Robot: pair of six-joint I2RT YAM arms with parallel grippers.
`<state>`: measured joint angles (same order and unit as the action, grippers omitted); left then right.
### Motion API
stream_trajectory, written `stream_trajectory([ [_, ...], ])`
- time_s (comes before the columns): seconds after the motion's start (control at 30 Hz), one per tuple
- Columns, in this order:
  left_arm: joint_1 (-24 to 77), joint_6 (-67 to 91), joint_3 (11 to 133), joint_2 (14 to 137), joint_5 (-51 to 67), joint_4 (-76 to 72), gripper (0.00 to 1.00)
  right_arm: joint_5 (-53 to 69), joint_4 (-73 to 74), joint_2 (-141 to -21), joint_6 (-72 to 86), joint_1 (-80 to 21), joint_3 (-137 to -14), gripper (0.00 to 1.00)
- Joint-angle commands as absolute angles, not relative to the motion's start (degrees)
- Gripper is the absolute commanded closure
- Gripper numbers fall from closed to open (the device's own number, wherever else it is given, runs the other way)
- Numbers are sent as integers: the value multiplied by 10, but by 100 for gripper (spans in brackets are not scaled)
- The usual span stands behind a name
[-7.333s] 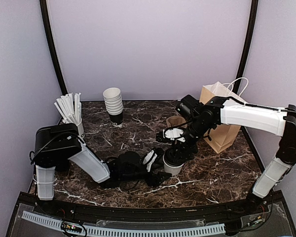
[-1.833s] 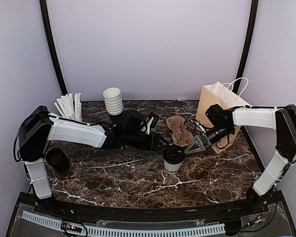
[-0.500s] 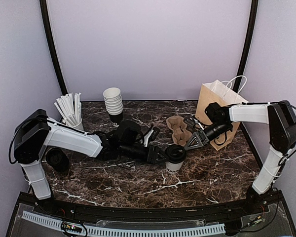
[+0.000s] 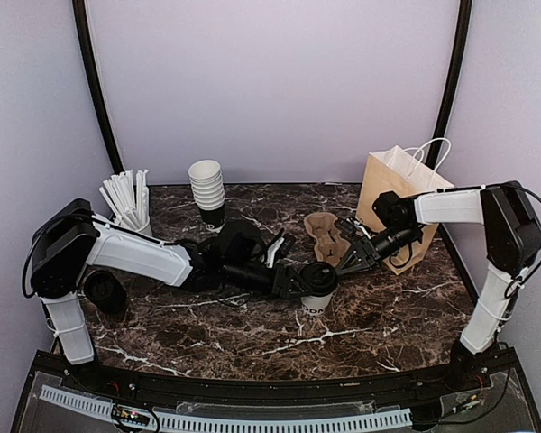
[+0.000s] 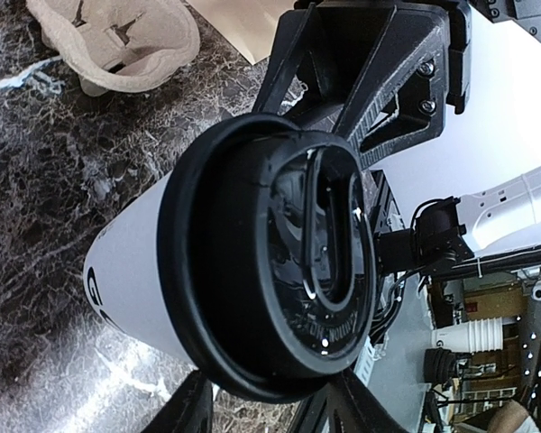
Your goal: Pack the takeout coffee
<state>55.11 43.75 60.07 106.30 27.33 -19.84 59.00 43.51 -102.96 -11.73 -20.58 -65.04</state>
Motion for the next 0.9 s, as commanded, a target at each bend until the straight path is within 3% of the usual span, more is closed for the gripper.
stream_trajectory([
  [0.0, 540, 453, 592, 1086, 243, -145, 55, 527, 422, -1054, -108, -211, -648, 58],
  [0.23, 526, 486, 590, 1099, 202, -78, 61, 438, 397, -1048, -79, -212, -625, 59],
  [0.5, 512, 486, 578, 1133, 205, -18, 63, 420, 398, -1036, -75, -213, -616, 59],
  [0.87, 505, 389, 624, 1067, 109, 67, 62, 502, 430, -984, -132, -219, -622, 58],
])
